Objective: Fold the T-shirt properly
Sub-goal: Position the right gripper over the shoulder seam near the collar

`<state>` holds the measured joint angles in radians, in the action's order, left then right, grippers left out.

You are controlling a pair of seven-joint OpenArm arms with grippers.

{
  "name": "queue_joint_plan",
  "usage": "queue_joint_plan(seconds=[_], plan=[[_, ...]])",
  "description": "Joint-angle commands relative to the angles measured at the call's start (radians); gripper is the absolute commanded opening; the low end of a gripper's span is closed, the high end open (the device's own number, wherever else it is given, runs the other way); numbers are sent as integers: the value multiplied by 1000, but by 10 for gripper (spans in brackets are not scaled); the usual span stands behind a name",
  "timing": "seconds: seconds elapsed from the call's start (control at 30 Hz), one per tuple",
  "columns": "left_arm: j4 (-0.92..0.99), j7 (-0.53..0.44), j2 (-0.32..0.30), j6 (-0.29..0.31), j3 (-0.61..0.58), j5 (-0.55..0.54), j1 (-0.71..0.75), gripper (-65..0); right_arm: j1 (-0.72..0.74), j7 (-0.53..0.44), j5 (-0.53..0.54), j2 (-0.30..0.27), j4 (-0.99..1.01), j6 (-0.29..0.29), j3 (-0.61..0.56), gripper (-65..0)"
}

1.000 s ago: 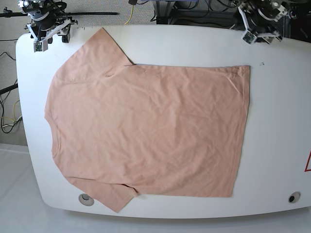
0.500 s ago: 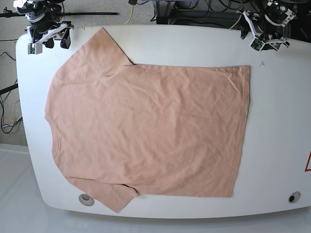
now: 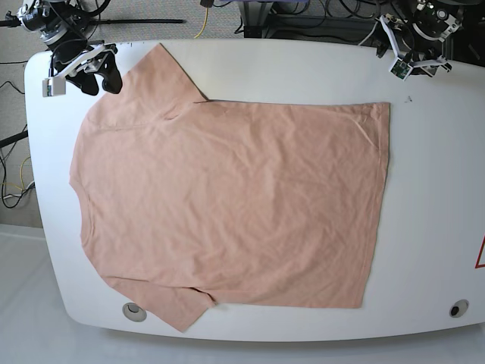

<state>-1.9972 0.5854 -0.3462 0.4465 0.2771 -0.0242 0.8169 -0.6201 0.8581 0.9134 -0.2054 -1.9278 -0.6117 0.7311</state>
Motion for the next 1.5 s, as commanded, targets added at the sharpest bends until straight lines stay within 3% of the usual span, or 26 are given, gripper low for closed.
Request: queue_joint_plan(seconds=[0.0, 0.9, 1.23, 1.47], plan=[[-22, -3, -3, 3, 15, -9, -1, -269, 10, -9, 18, -12, -7, -29, 34, -291], [-25, 27, -14, 54, 18, -54, -39, -266, 46, 24, 51, 28, 112, -13, 69, -285], [-33, 21, -11, 31, 8, -49, -33, -263, 49, 34, 113, 11, 141, -19, 75, -282], [-56, 25, -11, 32, -1, -55, -48, -268, 87, 45, 92, 9, 196, -34, 70, -279]])
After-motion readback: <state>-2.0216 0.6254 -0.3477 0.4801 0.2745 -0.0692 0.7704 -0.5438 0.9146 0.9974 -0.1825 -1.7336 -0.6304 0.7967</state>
